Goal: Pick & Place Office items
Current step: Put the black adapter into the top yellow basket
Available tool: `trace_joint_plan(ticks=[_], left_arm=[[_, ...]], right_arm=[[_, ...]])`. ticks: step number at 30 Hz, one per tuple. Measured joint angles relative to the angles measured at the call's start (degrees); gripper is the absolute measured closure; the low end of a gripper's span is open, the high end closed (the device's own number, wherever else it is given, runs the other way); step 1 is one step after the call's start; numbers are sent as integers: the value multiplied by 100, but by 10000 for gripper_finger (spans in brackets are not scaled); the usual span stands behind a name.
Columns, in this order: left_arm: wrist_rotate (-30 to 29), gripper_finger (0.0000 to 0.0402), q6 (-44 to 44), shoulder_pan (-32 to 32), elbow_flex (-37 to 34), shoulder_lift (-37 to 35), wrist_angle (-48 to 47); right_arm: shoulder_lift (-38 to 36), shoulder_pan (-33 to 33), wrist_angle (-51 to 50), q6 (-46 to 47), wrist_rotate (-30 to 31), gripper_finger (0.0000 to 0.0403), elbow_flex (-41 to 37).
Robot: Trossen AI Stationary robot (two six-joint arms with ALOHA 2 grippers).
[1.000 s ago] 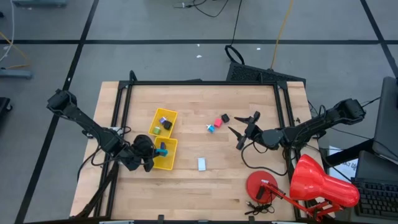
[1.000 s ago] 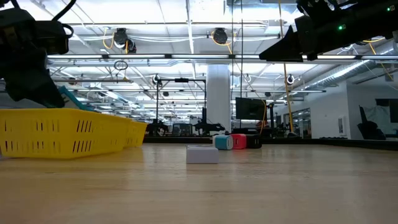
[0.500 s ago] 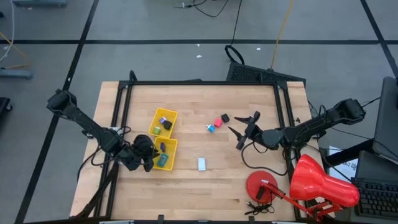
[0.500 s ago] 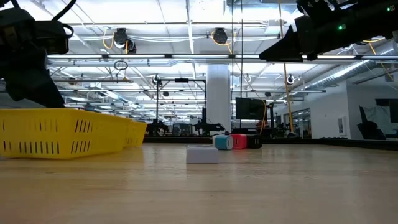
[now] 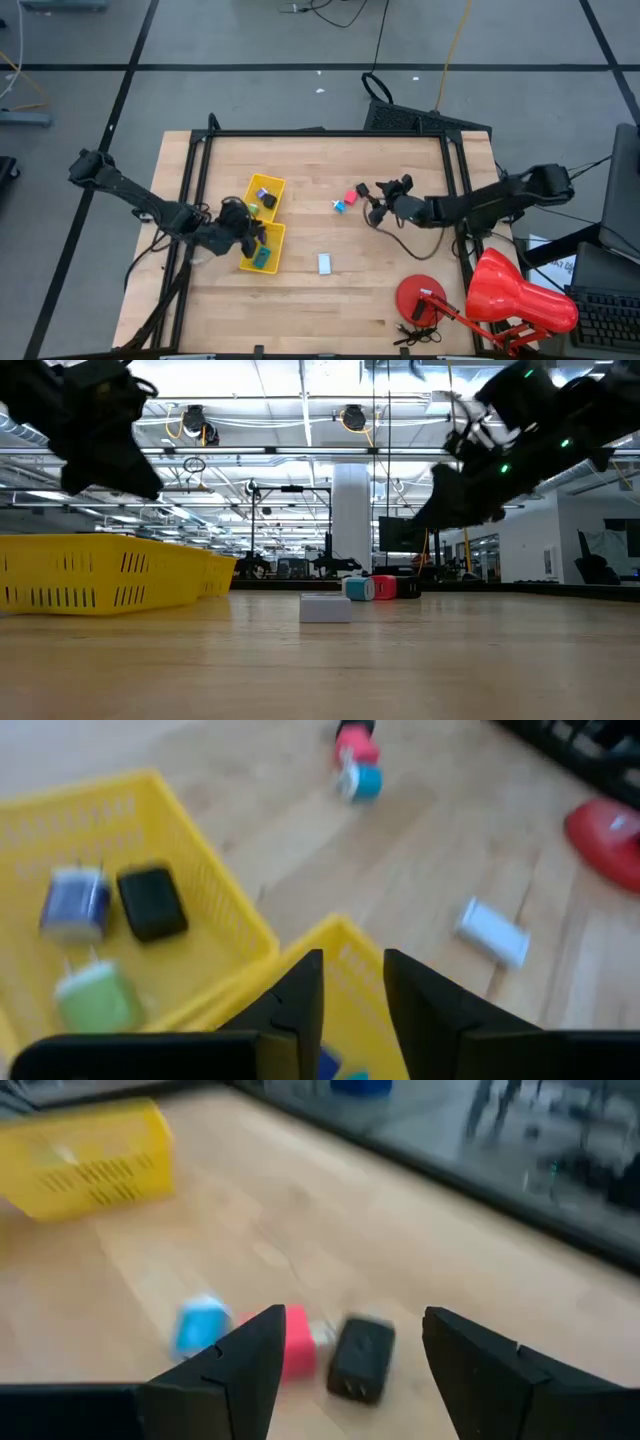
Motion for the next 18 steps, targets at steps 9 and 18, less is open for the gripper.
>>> trace_joint_plan(ticks=[9, 18], left_arm=[[13, 166, 1727, 653, 36, -48, 1087], [140, 98, 2237, 1160, 37, 132, 1374]], right_arm=[[1268, -734, 478, 80, -868, 179, -4], [2174, -980, 1049, -145, -1094, 179, 267]])
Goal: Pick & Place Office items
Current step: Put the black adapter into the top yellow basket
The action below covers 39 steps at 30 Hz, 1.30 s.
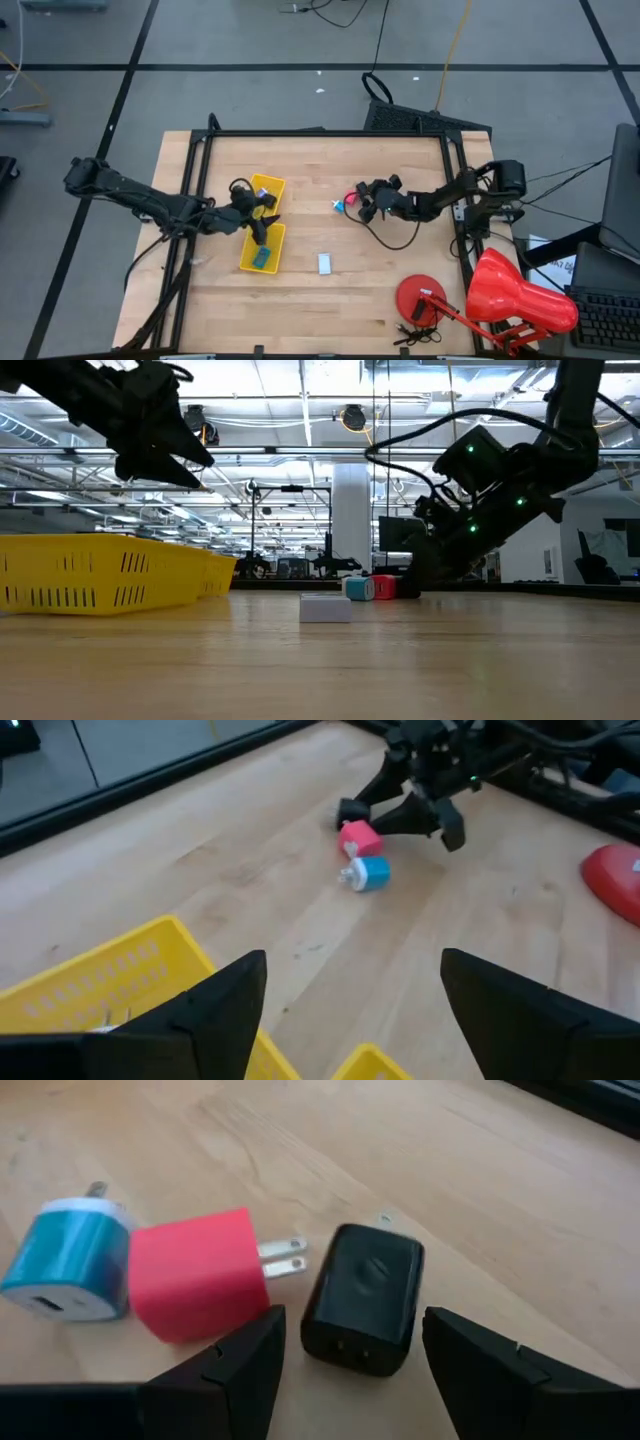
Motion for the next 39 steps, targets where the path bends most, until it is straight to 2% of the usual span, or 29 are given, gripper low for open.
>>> trace_joint_plan(ticks=[9, 15, 23, 31, 34, 39], left_arm=[[201, 103, 2, 303, -1, 222, 45], [218, 106, 7, 368, -3, 291, 43], [215, 114, -9, 422, -3, 384, 211], [284, 117, -738, 476, -3, 481, 1386], [663, 117, -1007, 579, -5, 651, 1920], [1299, 117, -1213, 707, -14, 1371, 3407]], right_arm=[[529, -157, 330, -159, -382, 192, 289], [460, -151, 307, -412, -450, 263, 283], [2, 46, 374, -1157, -416, 266, 276], [-1039, 783, 680, -2241, -411, 266, 278], [-1237, 1217, 1023, -3003, -409, 266, 280], [-1255, 1772, 1407, -4163, -388, 266, 341]])
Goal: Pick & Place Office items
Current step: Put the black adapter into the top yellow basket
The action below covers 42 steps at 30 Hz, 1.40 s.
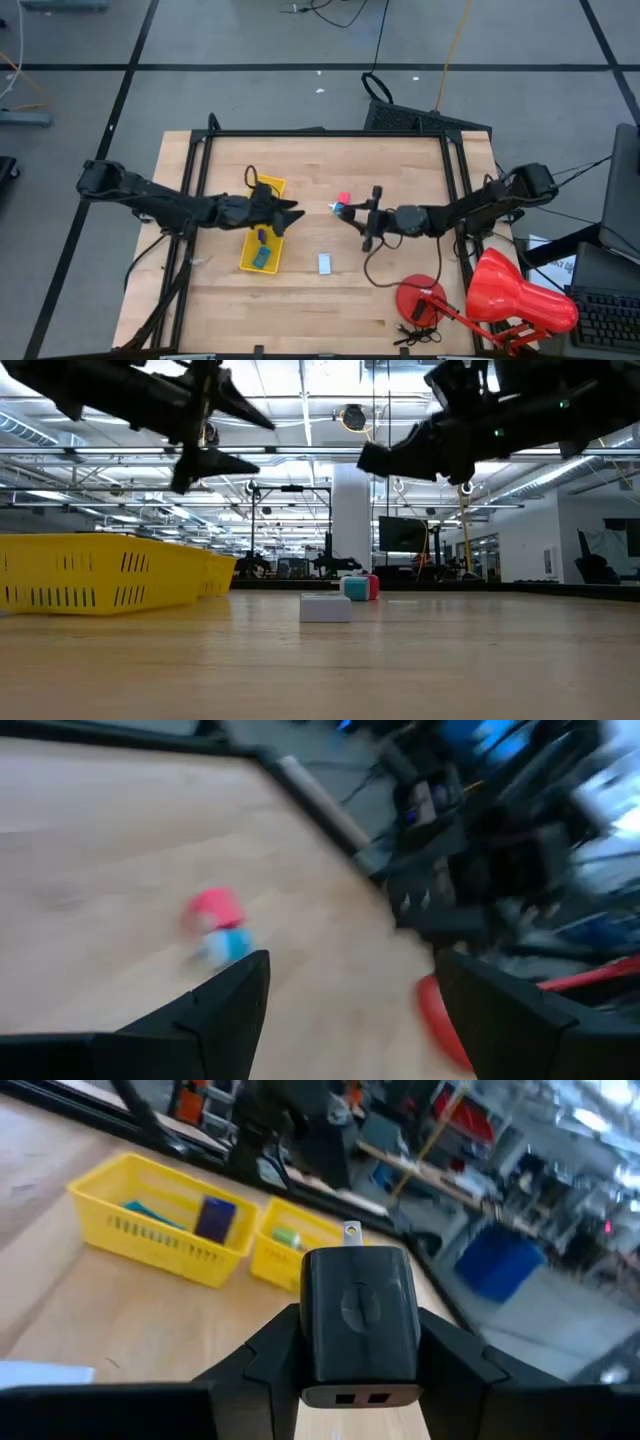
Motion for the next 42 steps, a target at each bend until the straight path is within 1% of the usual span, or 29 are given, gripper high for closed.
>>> trace_joint_plan(ticks=[2, 5, 8, 9, 12, 14, 18, 21, 26, 28, 30, 37, 39, 42], left_arm=[[163, 117, -2, 32, 17, 376, 742], [344, 117, -8, 89, 13, 918, 1625], [376, 117, -100, 138, 19, 1362, 2261], [374, 117, -187, 156, 78, 1500, 2321], [389, 117, -332, 189, 351, 1880, 2265], [530, 117, -296, 196, 648, 2163, 2275], [981, 117, 10, 229, 1327, 2681, 2281], [1037, 117, 245, 279, 1773, 2983, 2179], [1165, 117, 241, 404, 2392, 3272, 1455], [1280, 117, 193, 447, 2528, 3333, 1205], [1424, 117, 158, 477, 2568, 3341, 1073], [1586, 121, 154, 540, 2559, 3286, 977], [1596, 134, 153, 555, 2559, 3286, 913], [1589, 171, 119, 588, 2559, 3286, 877]], right_arm=[[12, 105, -5, -188, 69, 266, 48], [14, 168, -13, -225, 155, 266, 83], [14, 171, -15, -223, 162, 266, 83], [14, 171, -23, -214, 160, 266, 83], [14, 171, -10, -180, 160, 266, 83], [14, 171, -49, -173, 158, 266, 83], [14, 171, -51, -164, 160, 266, 83], [12, 171, -54, -164, 217, 266, 83], [14, 175, -113, -166, 306, 266, 83], [14, 182, -189, -170, 445, 266, 85], [14, 182, -296, -184, 458, 266, 88], [8, 182, -369, -206, 467, 266, 92], [16, 182, -409, -208, 468, 266, 92], [14, 182, -395, -208, 468, 266, 92]])
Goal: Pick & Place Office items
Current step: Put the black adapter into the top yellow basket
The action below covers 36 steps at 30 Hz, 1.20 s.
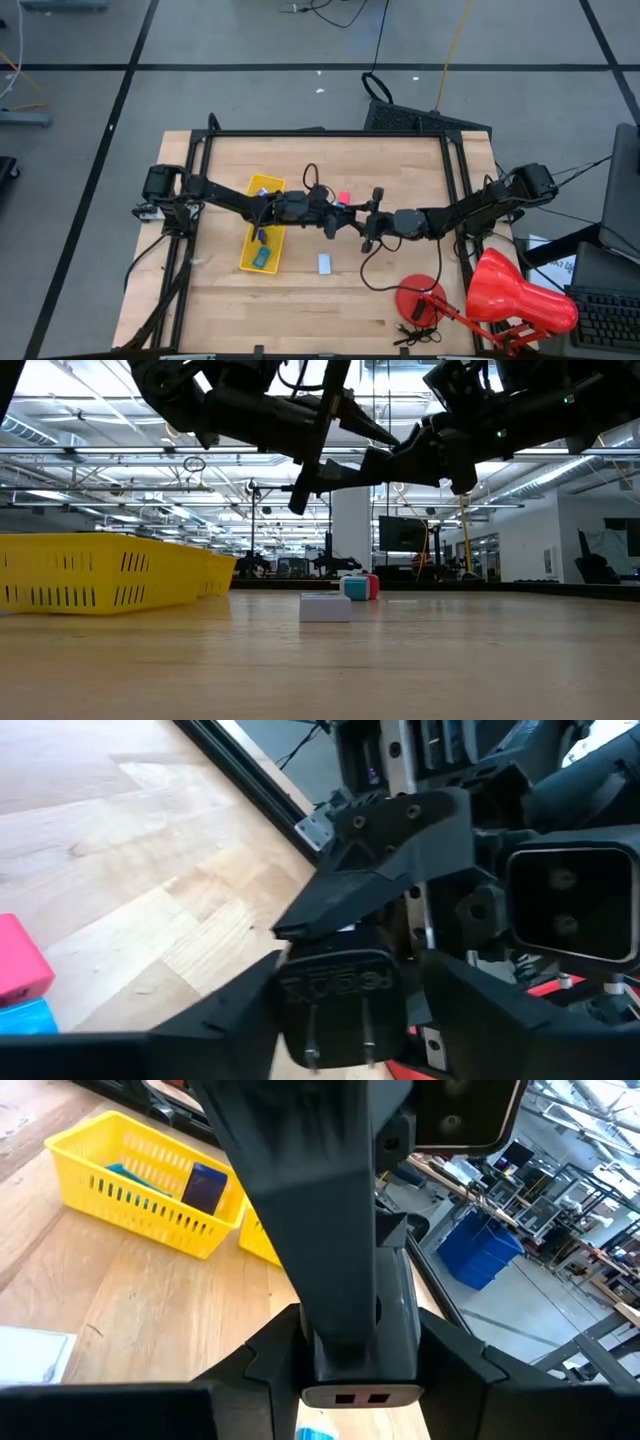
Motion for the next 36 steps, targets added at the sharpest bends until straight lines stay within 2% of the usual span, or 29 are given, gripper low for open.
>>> trace_joint_plan(ticks=[5, 8, 11, 13, 17, 20, 23, 27, 32, 36], left_arm=[[0, 249, -9, 71, 0, 0, -64], [14, 251, 71, 131, 0, 0, -67], [309, 251, 292, 244, 0, -87, -157], [581, 251, 569, 337, 0, -277, -439], [535, 251, 1300, 419, 0, -973, -1576], [116, 251, 1613, 398, 0, -1540, -2617], [-534, 251, 1757, 260, 0, -2144, -3638], [-1479, 251, 1602, -13, 0, -2797, -5200], [-2571, 251, 753, -401, -21, -3359, -6946], [-2931, 252, -7, -619, -461, -3775, -7442]], right_arm=[[0, 0, 0, -41, 41, 266, 0], [0, -4, -9, -17, 42, 266, -2], [0, -4, -6, 122, 93, 263, -2], [0, -2, 56, 370, 106, 232, 12], [20, 13, -72, 979, 448, 144, -17], [-7, -9, 5, 1155, 633, 104, -11], [0, -4, -44, 1223, 823, 87, -11], [-2, -11, -114, 1231, 889, 86, -11], [0, -44, -149, 1429, 883, 100, -11], [0, -81, -172, 1573, 863, 109, -11]])
